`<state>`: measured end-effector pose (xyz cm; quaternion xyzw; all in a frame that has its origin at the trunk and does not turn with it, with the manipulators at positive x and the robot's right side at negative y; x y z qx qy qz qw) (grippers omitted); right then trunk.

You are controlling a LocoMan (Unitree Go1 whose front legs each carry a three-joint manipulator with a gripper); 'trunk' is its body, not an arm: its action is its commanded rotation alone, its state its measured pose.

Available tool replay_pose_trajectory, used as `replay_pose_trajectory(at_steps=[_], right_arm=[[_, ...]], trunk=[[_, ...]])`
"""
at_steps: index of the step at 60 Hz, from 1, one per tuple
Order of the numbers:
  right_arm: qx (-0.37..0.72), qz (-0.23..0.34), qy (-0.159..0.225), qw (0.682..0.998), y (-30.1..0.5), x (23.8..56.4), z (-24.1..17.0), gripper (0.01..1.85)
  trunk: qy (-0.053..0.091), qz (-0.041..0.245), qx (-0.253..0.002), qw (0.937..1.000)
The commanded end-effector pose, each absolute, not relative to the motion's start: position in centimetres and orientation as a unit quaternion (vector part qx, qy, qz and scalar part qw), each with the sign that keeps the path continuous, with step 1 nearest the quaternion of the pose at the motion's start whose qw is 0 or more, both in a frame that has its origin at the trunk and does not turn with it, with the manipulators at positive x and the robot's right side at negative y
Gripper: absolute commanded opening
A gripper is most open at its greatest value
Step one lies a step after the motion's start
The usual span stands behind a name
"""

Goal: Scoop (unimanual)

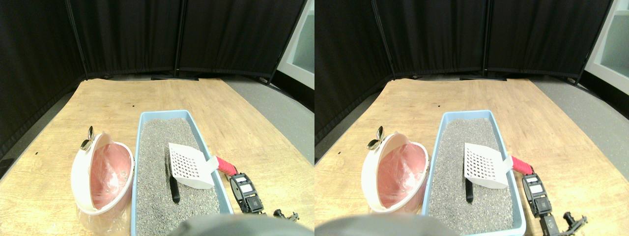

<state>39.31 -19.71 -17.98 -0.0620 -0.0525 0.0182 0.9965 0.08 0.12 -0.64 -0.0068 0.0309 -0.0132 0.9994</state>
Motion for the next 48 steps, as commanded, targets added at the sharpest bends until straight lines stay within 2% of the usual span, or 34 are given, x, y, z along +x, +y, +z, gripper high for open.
replay_pose_trajectory(at_steps=[1, 8, 11, 31, 36, 42, 48], right_arm=[[-0.067, 0.018, -0.074, 0.995, -19.59, 39.32, -17.07, 0.44], [-0.066, 0.027, -0.082, 0.994, -19.46, 39.27, -16.94, 0.43], [-0.059, 0.038, -0.101, 0.992, -19.42, 39.24, -16.95, 0.41], [-0.052, 0.023, -0.091, 0.994, -19.47, 38.40, -16.48, 0.45], [-0.047, 0.032, -0.102, 0.993, -19.64, 38.34, -16.54, 0.47], [-0.018, 0.042, -0.112, 0.993, -19.96, 38.34, -16.77, 0.52], [0.002, 0.037, -0.101, 0.994, -20.30, 38.37, -16.78, 0.58]], trunk=[[0.029, -0.010, -0.009, 0.9995], [0.029, -0.009, -0.009, 0.9995], [0.027, -0.009, -0.009, 0.9995], [0.024, -0.014, -0.006, 0.9996], [0.024, -0.015, -0.007, 0.9996], [0.025, -0.018, -0.008, 0.9995], [0.027, -0.021, -0.010, 0.9994]])
